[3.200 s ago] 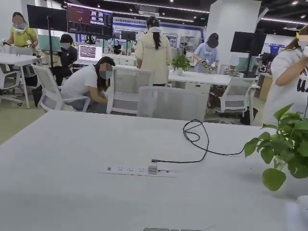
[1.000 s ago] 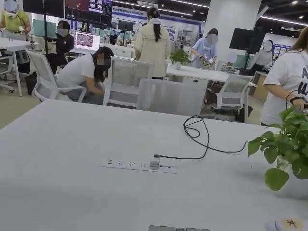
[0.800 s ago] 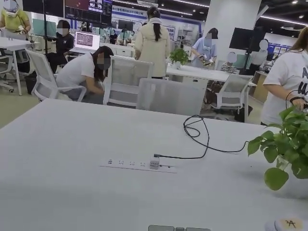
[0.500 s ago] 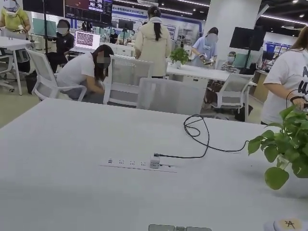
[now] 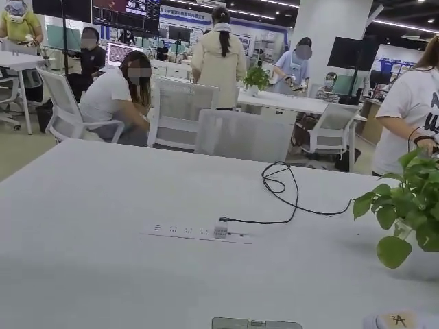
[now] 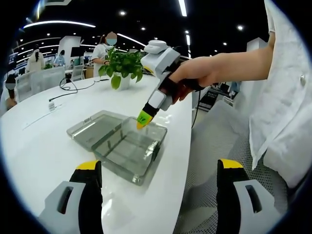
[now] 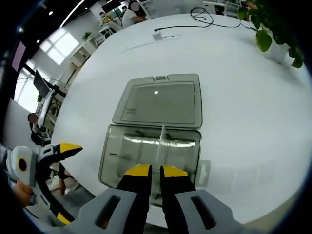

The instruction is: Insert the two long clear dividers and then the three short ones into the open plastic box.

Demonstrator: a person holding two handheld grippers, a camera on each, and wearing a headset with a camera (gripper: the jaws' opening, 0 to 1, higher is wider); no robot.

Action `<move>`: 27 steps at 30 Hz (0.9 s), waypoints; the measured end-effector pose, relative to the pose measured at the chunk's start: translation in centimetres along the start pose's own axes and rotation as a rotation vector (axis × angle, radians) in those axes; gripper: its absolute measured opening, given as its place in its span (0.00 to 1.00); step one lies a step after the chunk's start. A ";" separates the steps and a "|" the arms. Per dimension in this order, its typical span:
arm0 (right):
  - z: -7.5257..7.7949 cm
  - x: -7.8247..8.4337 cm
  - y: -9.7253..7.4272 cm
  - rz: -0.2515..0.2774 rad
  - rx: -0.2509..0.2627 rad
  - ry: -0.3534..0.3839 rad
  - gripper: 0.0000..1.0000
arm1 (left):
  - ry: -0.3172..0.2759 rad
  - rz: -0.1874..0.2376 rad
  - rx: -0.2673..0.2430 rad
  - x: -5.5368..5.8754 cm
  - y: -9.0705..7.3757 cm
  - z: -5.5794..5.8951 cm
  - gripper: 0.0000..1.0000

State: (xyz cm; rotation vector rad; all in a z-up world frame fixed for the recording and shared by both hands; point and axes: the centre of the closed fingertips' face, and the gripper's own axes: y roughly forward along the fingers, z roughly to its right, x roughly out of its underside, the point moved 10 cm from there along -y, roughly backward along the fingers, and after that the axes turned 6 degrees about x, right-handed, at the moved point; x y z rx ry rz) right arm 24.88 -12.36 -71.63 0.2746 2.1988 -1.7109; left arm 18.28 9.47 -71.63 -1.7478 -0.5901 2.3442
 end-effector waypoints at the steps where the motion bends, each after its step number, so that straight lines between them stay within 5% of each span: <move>1: 0.0 0.0 0.1 -0.001 0.000 -0.007 0.08 | -0.002 -0.003 -0.001 0.1 0.0 0.0 1.00; 27: 0.9 0.5 1.7 -0.005 -0.070 -0.063 0.10 | -0.023 -0.011 -0.051 -0.2 -0.3 0.7 1.00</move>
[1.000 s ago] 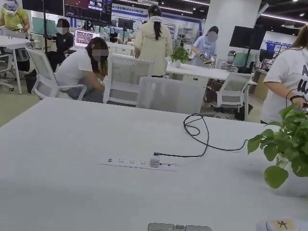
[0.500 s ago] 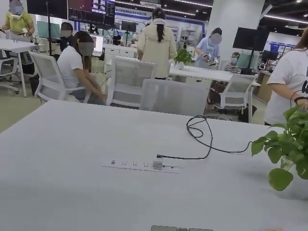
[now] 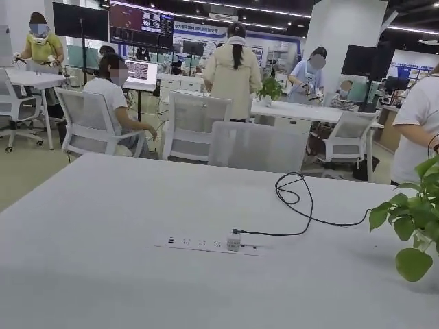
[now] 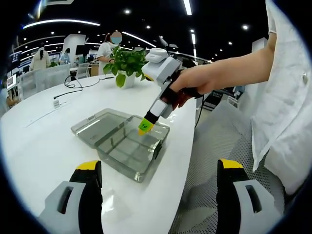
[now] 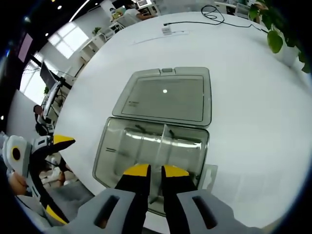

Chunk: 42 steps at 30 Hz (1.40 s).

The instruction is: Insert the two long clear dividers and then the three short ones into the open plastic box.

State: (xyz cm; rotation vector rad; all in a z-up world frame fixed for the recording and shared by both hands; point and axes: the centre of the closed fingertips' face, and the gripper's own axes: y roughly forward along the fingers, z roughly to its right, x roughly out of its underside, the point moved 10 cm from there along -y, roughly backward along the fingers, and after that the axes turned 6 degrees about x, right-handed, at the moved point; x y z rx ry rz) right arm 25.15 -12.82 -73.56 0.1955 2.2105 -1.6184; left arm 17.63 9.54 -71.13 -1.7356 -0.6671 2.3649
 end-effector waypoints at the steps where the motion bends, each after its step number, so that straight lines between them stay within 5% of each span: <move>1: 0.1 0.0 0.0 0.003 -0.005 0.004 0.10 | -0.001 -0.001 -0.003 0.0 0.0 0.0 1.00; 21: 0.9 0.5 -3.1 0.119 -0.139 -0.077 0.25 | -0.034 0.005 -0.094 -0.6 -0.8 1.3 1.00; 42: 3.2 2.3 -6.6 0.303 -0.274 -0.388 0.55 | -0.110 0.004 -0.163 -0.9 -1.1 0.4 0.97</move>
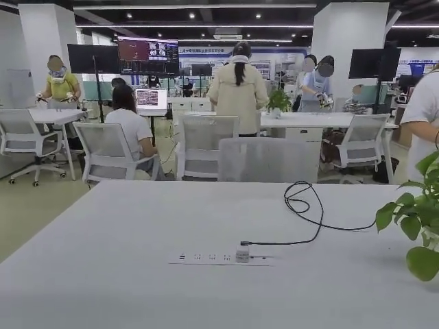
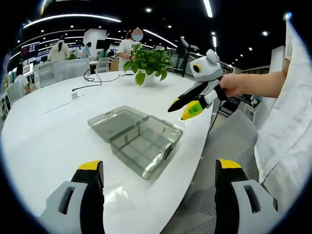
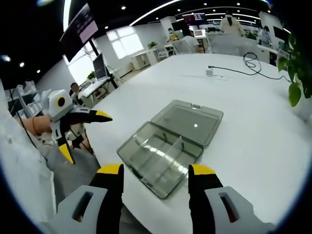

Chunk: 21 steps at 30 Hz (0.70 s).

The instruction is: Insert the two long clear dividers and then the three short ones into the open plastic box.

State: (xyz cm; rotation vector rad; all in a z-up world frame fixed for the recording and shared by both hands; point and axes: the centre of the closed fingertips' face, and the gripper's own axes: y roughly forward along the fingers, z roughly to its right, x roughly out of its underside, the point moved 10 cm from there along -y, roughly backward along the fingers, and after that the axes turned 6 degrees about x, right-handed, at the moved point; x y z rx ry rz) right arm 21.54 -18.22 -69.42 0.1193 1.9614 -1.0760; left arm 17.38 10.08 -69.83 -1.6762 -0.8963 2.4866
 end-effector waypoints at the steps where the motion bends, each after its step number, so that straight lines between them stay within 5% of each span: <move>1: 0.0 0.1 -0.1 0.011 -0.008 -0.019 0.56 | -0.009 -0.006 -0.004 0.0 0.0 -0.1 0.96; 10: 0.4 1.4 -1.0 0.042 -0.067 -0.119 0.69 | -0.111 -0.059 -0.074 0.4 0.2 -1.3 0.91; 12: 0.4 1.8 -1.2 0.050 -0.082 -0.148 0.70 | -0.193 -0.095 -0.110 0.9 0.1 -1.8 0.91; 14: 0.5 2.2 -1.4 0.048 -0.085 -0.153 0.72 | -0.175 -0.086 -0.119 0.9 0.1 -2.1 0.88; 21: 1.0 3.4 -2.1 0.078 -0.100 -0.187 0.74 | -0.271 -0.183 -0.219 2.0 -0.2 -3.9 0.79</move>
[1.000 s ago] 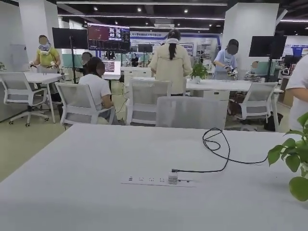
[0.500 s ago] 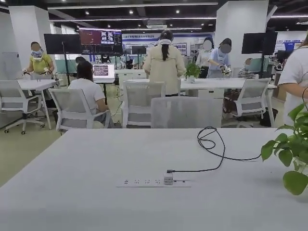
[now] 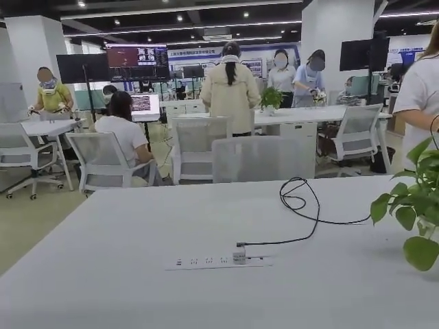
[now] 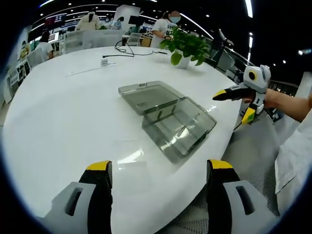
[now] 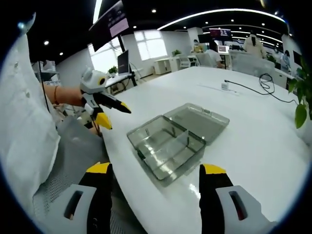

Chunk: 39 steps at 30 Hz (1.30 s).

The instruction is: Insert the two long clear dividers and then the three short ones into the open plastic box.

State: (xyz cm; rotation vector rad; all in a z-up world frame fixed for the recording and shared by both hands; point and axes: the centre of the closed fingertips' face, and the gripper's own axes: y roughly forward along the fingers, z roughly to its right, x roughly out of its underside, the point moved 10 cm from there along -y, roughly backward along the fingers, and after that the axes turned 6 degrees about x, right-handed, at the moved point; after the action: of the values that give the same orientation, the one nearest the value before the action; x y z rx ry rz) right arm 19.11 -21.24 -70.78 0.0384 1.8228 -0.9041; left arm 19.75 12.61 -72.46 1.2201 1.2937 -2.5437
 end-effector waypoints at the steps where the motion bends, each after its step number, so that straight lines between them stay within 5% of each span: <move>1: 0.0 0.2 -0.1 0.001 -0.004 -0.010 0.75 | -0.002 0.001 -0.001 0.0 0.1 -0.1 0.78; 13: 0.0 2.1 -1.1 0.048 -0.017 -0.053 0.78 | -0.042 -0.124 -0.090 0.7 1.9 -1.1 0.66; 23: 0.5 2.8 -1.3 0.069 -0.014 -0.087 0.81 | -0.019 -0.228 -0.166 1.0 3.0 -1.3 0.61; 39: 1.2 3.6 -1.9 0.113 0.018 -0.053 0.80 | 0.021 -0.313 -0.257 0.8 3.8 -1.3 0.51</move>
State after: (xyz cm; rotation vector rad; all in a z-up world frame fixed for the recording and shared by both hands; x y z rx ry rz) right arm 17.59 -24.67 -72.83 0.1264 1.7453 -0.8339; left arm 21.40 11.32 -75.97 1.0687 1.8794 -2.4501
